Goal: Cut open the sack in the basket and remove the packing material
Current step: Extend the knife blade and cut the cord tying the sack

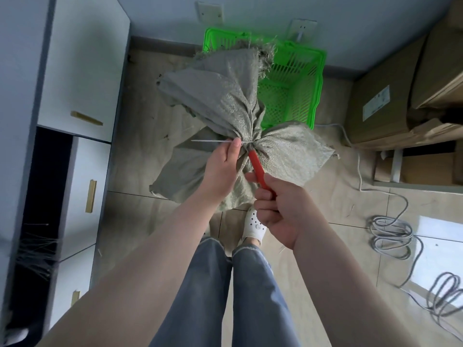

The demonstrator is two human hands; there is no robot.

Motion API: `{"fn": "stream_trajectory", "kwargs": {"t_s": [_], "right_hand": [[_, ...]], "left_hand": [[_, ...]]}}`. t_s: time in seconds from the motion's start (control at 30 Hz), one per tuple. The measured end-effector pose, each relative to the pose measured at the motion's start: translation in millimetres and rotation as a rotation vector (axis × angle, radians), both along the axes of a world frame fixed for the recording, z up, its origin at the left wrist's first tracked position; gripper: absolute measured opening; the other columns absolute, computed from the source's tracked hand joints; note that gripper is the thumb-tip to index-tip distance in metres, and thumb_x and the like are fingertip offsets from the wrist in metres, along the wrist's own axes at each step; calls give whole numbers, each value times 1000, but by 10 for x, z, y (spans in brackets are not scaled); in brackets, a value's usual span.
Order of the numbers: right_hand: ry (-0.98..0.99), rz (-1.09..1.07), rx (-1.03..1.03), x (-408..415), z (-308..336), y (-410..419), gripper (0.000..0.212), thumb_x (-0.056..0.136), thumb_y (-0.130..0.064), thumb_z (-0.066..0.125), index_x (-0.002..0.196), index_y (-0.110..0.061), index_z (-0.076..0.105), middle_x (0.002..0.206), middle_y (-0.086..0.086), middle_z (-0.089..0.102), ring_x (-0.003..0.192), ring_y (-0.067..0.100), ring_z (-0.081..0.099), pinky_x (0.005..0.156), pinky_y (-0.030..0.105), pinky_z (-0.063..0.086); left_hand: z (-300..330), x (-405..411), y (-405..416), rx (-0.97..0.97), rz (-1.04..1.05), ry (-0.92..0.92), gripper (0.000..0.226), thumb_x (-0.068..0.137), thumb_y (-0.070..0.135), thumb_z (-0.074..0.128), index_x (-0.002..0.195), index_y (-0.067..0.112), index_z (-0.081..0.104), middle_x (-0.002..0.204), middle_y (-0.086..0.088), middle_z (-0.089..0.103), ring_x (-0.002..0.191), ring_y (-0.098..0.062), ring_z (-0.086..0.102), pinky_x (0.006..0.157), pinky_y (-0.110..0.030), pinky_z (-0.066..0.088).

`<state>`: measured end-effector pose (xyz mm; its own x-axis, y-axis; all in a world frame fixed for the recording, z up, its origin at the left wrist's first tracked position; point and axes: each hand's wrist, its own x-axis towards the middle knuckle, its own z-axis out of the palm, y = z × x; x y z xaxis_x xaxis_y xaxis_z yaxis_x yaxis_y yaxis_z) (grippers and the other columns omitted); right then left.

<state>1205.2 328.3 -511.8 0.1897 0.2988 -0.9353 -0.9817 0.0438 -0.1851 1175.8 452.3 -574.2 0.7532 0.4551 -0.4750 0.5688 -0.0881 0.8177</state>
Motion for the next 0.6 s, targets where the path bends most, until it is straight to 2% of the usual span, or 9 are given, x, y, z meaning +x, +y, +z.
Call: {"fn": "stream_trajectory", "kwargs": {"t_s": [0.13,0.27,0.37,0.5,0.6], "right_hand": [[-5,6,1,3,-6,61,31,104,-25,40,106,-7,65,53,-6,33,37,2,22,29,13,19],[-270,75,-99,-61,-45,114,31,104,-19,40,110,-4,66,55,-6,32,39,3,23,35,14,17],[-420,33,-104,-161,-106,155,28,103,-14,41,104,-6,68,54,-7,33,39,2,24,37,14,19],[-446,-87,-16,-229,-203,248,28,104,-14,39,104,-9,66,55,-7,31,42,3,21,38,15,15],[-427,-114,61,-193,-267,268,26,104,-15,37,102,-8,62,57,-5,31,44,4,20,38,16,15]], "left_hand": [[-13,-11,38,35,-4,16,39,104,34,32,69,23,42,63,7,41,56,-5,37,54,-17,30],[-7,39,81,50,5,-2,38,104,33,34,69,21,44,64,6,44,61,-10,41,63,-28,33],[22,85,111,49,41,-47,41,105,31,34,67,17,42,61,6,43,59,-11,39,62,-31,33],[71,174,88,-35,116,-9,44,104,35,35,65,18,45,63,4,49,61,-12,45,65,-33,35],[160,222,71,-77,136,55,46,102,45,36,71,16,53,75,-3,60,73,-18,56,70,-32,39]]}}
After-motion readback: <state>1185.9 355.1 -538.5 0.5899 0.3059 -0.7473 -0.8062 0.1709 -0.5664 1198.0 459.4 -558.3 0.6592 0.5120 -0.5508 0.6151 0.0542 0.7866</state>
